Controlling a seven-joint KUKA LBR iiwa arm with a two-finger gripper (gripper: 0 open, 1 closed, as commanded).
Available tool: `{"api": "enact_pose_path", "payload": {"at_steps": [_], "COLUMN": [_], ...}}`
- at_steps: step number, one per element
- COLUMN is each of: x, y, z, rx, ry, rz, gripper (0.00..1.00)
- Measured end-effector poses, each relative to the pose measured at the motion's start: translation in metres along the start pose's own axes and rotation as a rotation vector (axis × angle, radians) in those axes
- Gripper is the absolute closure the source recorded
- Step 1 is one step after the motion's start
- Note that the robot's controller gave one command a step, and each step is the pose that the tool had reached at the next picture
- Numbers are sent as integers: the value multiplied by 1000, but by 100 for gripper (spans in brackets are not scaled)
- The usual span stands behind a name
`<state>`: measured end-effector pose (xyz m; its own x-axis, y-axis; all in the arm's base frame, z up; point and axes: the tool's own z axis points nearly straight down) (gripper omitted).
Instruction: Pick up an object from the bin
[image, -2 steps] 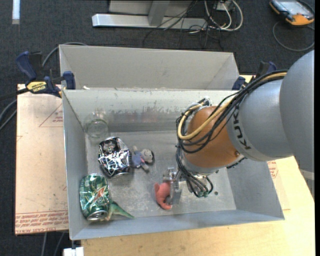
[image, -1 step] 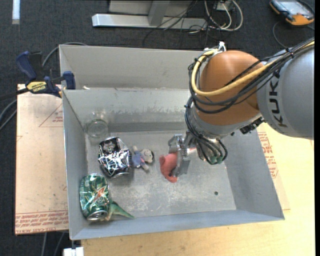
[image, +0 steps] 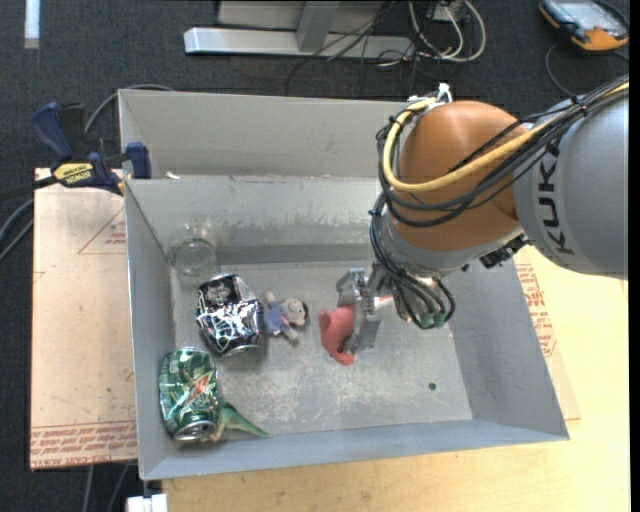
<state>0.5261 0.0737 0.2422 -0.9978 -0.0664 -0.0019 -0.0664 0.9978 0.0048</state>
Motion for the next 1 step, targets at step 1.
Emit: {"api": "enact_pose_path", "payload": {"at_steps": [1], "x": [-3], "y": [8], "z": [91], "rx": [-1], "ry": [-5], "rz": [3], "gripper": [0]}}
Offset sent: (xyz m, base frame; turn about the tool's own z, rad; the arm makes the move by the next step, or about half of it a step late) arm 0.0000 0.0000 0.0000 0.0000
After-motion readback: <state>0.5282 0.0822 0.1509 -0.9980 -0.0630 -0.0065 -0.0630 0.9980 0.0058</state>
